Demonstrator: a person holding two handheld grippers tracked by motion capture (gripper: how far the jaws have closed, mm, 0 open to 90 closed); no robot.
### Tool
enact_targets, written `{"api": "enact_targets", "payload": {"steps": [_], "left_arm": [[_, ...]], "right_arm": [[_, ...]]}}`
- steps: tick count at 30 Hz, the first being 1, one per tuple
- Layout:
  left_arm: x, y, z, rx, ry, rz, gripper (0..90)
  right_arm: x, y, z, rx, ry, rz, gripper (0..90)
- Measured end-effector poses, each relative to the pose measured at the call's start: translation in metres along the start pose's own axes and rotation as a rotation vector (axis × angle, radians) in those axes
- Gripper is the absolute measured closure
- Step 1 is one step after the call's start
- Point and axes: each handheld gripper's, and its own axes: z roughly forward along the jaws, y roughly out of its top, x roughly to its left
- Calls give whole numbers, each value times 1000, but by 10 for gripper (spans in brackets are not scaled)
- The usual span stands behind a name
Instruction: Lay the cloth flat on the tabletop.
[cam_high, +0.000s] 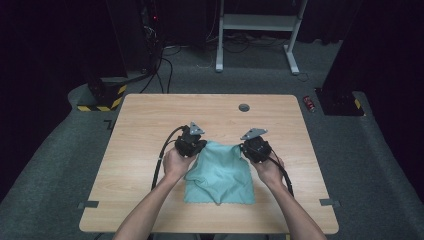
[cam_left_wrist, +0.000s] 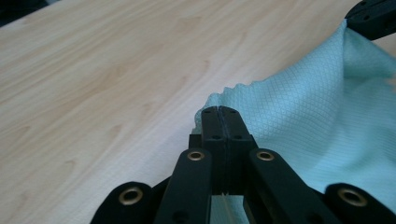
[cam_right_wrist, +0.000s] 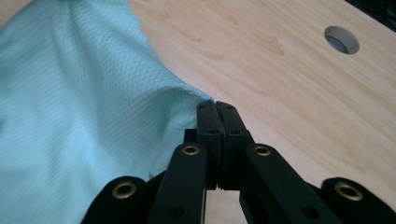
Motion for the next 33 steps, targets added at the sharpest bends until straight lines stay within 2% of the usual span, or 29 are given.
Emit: {"api": "enact_targets", "payload": {"steps": [1, 4, 6, 7, 10, 11, 13, 16, 19, 20, 27, 30, 31, 33], "left_arm": [[1, -1, 6, 4, 26, -4, 899], [4, -5, 19, 38, 49, -17, 894], [5, -8, 25, 53, 58, -26, 881], [7, -10, 24, 49, 44, -38, 867], [12, -16, 11, 33, 57, -30, 842], [15, -19, 6, 28, 54, -41, 827], [20, -25, 0, 50, 36, -74, 769], [23, -36, -1, 93, 42, -85, 696], [25, -44, 5, 128, 36, -119, 640], [25, -47, 8, 131, 31, -132, 633], [24, -50, 21, 147, 32, -165, 618], [23, -48, 27, 161, 28, -147, 643], [22, -48, 28, 159, 17, -150, 667], [22, -45, 30, 168, 4, -129, 717]], "right_arm": [[-1, 2, 5, 8, -4, 6, 893], [-2, 6, 26, 40, -16, 34, 885], [-3, 5, 34, 49, -43, 50, 821], [-5, 5, 36, 52, -45, 68, 773], [-9, -2, 29, 27, -42, 107, 749], [-10, -6, 24, 15, -38, 113, 742], [-12, -13, 16, -3, -12, 136, 732], [-8, -18, 16, 5, 3, 135, 709], [-4, -22, 26, 27, 14, 134, 695], [-3, -23, 29, 35, 17, 149, 695], [2, -28, 42, 68, 24, 166, 735], [2, -28, 45, 81, 19, 148, 773], [3, -29, 47, 86, 15, 150, 783], [3, -30, 49, 85, 20, 160, 814]]}}
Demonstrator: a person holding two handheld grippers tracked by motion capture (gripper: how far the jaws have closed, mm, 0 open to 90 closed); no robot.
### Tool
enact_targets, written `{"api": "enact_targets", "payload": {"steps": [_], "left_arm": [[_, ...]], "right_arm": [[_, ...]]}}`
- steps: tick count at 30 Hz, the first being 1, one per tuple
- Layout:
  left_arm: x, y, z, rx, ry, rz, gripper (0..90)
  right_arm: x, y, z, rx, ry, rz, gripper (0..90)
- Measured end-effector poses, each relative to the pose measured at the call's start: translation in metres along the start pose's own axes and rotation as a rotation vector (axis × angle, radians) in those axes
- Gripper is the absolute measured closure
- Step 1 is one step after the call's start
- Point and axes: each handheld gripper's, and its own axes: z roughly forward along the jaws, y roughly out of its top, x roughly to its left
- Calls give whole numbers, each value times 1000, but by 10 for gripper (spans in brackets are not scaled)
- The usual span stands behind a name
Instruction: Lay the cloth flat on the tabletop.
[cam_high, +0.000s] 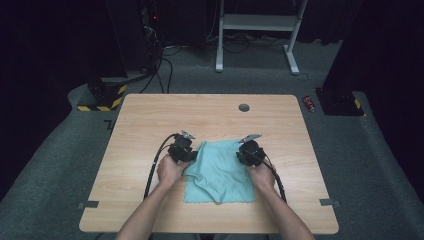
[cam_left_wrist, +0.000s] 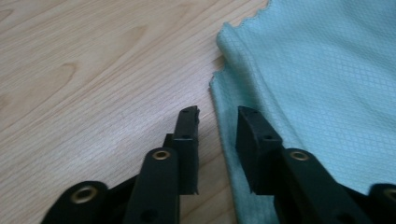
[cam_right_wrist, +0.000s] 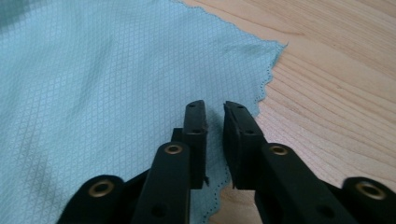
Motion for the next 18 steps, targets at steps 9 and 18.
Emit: {"api": "enact_targets", "payload": {"steps": [9, 18], "left_arm": [[-2, 11, -9, -15, 44, 64, 895], [15, 7, -16, -32, 117, 54, 819]], "right_arm": [[4, 1, -3, -7, -33, -52, 898], [3, 1, -6, 3, -27, -36, 860]]}}
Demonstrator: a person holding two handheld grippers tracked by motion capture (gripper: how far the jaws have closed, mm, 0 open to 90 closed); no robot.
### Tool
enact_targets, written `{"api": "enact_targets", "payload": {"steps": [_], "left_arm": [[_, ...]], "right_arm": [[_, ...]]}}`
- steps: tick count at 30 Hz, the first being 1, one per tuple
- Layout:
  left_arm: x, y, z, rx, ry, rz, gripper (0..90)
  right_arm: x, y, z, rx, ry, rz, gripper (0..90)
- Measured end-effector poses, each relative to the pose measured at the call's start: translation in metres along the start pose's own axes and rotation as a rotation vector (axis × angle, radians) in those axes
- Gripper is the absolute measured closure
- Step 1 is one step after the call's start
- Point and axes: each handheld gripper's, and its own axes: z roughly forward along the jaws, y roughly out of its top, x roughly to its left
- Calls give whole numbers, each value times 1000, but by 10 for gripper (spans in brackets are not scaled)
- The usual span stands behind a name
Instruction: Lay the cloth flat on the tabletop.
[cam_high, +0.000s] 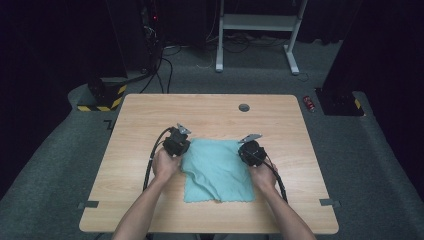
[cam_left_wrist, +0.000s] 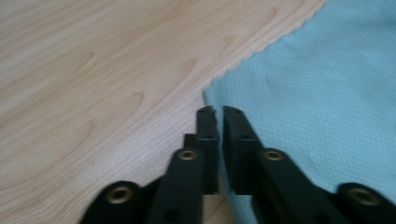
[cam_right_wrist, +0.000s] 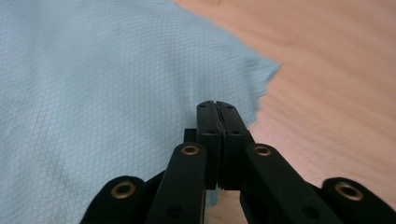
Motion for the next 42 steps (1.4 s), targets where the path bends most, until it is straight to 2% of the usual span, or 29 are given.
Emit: {"api": "enact_targets", "payload": {"steps": [3, 5, 9, 12, 17, 19, 21, 25, 28, 31, 33, 37, 42], "left_arm": [[4, -5, -2, -15, -13, -36, 767], [8, -8, -5, -22, -8, -42, 746], [11, -10, -3, -17, -17, -73, 718], [13, -14, 2, -24, -27, -106, 670], [15, -20, 4, -27, -42, -150, 636], [16, -20, 3, -30, -45, -162, 623], [17, -19, 3, -32, -43, -167, 607], [18, -18, 2, -36, -41, -171, 584], [18, -17, 1, -44, -44, -170, 583], [18, -17, 3, -44, -46, -172, 584], [18, -17, 4, -41, -56, -175, 585], [15, -16, 9, -36, -65, -173, 586], [11, -13, 14, -39, -78, -177, 588]], "right_arm": [[2, -3, 2, 2, -1, -8, 817], [1, -4, 0, -13, -5, -5, 782], [-8, 0, -1, -36, -27, 40, 727], [-13, 0, 3, -35, -20, 68, 712], [-14, 0, 12, -36, -29, 86, 708], [-15, 0, 13, -39, -20, 96, 765], [-13, 2, 13, -34, -3, 72, 883], [-8, 8, 12, 16, -33, 6, 900], [-12, 6, 4, -6, -37, 19, 900], [-14, 3, -6, -20, -51, 3, 900], [-16, 0, -8, -6, -69, -7, 900], [-23, -8, -4, 27, -74, 9, 900], [-23, -10, -3, 54, -93, 4, 900]]}}
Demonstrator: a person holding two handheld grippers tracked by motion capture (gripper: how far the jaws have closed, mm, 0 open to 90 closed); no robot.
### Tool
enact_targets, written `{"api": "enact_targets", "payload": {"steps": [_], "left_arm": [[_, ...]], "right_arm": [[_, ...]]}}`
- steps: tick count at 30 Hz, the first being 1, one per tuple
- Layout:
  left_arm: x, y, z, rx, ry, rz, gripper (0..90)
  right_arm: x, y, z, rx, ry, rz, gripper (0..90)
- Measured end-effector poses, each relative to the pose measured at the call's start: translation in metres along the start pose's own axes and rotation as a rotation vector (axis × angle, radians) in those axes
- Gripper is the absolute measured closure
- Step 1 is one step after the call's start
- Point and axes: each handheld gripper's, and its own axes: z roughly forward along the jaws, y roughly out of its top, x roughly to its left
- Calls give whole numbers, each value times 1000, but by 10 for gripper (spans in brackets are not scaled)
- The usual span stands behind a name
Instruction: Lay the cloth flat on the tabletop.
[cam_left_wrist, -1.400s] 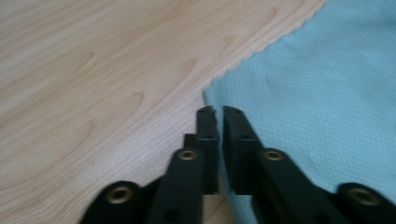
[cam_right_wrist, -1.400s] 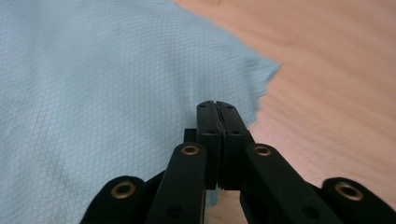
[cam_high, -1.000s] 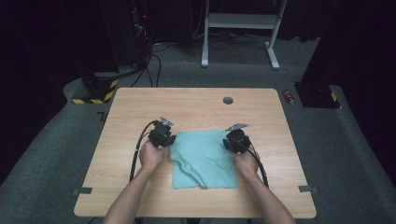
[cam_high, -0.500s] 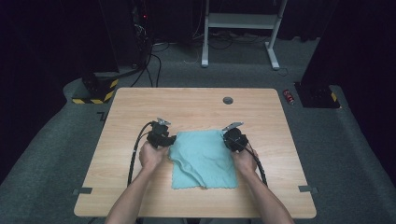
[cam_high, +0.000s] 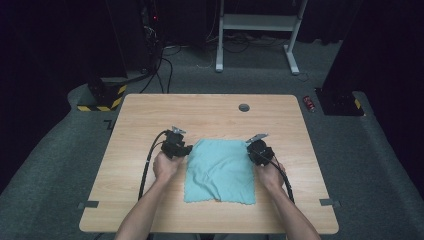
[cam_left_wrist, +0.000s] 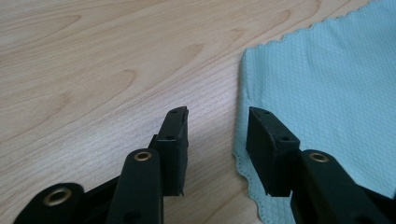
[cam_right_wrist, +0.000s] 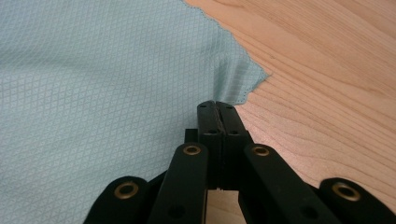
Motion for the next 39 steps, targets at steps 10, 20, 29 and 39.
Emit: {"api": "enact_targets", "payload": {"steps": [10, 20, 29, 39], "left_arm": [[-9, 10, 10, -9, -46, 25, 758], [-15, 17, 14, 13, -67, 73, 896], [-60, 11, 5, 64, -189, 336, 870], [-36, 16, -5, -24, -159, 173, 690]], "right_arm": [[-3, 0, -3, -29, 33, 36, 822], [-2, -1, 0, -18, 39, 39, 820], [-1, 0, 0, -23, 42, 29, 816], [-5, -1, -5, -50, 47, 45, 798]]}}
